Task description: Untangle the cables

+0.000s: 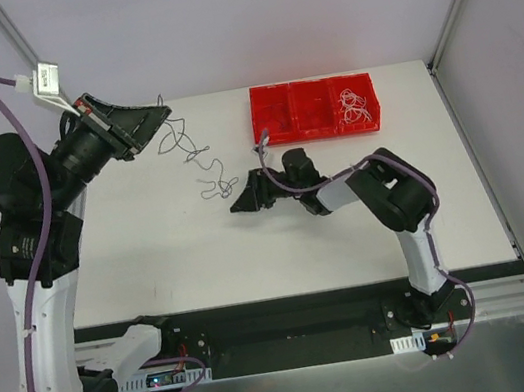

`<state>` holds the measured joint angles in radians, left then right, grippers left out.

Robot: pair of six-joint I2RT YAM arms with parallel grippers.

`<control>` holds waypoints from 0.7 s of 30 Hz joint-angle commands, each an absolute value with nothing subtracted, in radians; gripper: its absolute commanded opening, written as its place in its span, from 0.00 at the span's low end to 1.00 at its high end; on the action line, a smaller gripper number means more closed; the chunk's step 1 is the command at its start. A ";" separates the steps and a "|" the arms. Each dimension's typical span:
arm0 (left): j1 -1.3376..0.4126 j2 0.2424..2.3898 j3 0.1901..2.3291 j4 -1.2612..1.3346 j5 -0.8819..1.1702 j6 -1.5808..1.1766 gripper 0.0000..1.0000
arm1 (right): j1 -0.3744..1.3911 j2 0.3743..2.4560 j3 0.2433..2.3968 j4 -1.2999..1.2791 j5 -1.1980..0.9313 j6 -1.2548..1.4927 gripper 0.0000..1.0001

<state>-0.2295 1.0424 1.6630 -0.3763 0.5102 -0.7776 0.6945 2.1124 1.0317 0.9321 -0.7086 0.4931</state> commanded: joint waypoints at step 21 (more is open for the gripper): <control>-0.230 1.078 1.660 -0.350 0.589 -0.770 0.00 | 0.805 1.778 1.156 0.615 -0.528 -0.041 0.98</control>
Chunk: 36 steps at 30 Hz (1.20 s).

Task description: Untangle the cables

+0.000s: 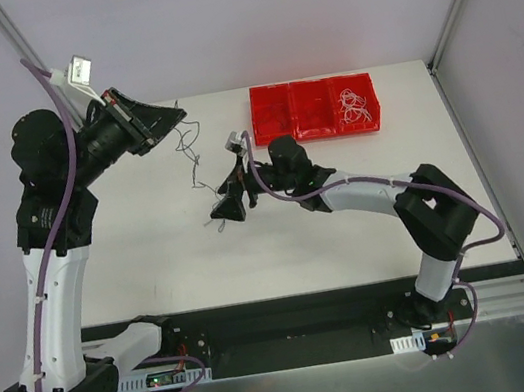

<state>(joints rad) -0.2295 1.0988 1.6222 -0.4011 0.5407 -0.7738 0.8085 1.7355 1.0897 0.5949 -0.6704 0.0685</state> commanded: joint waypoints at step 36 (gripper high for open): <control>-0.230 1.121 1.812 -0.379 0.494 -0.638 0.00 | 0.787 1.905 1.011 0.480 -0.258 0.146 0.01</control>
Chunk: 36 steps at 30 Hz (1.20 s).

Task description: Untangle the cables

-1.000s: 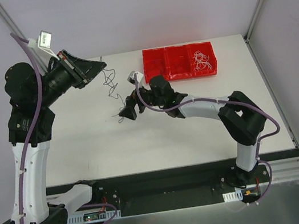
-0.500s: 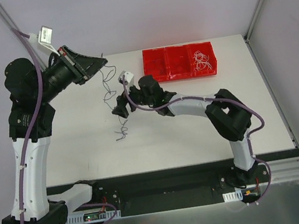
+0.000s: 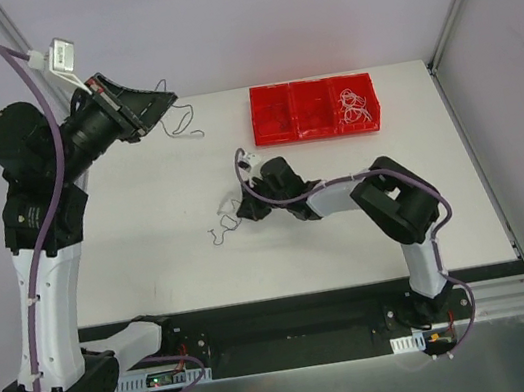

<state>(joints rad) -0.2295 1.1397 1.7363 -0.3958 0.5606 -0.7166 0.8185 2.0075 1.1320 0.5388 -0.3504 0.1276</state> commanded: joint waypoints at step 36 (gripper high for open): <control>-0.290 1.736 1.371 -0.270 0.569 -0.650 0.00 | 0.574 1.370 0.966 -0.040 -0.279 -0.008 0.85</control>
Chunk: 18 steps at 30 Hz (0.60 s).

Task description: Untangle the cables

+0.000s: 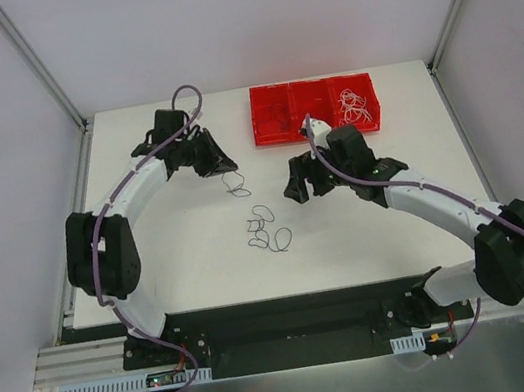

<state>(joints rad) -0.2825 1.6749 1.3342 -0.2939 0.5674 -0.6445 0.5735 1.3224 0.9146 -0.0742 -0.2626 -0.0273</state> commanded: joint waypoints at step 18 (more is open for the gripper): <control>-0.137 1.457 1.198 -0.377 0.555 -0.526 0.95 | 0.690 1.911 1.506 -0.167 -0.310 -0.133 0.89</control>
<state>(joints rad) -0.1806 1.5719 1.2072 -0.3374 0.5392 -0.6052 0.6598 1.8454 1.3735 -0.1188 -0.3122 -0.1001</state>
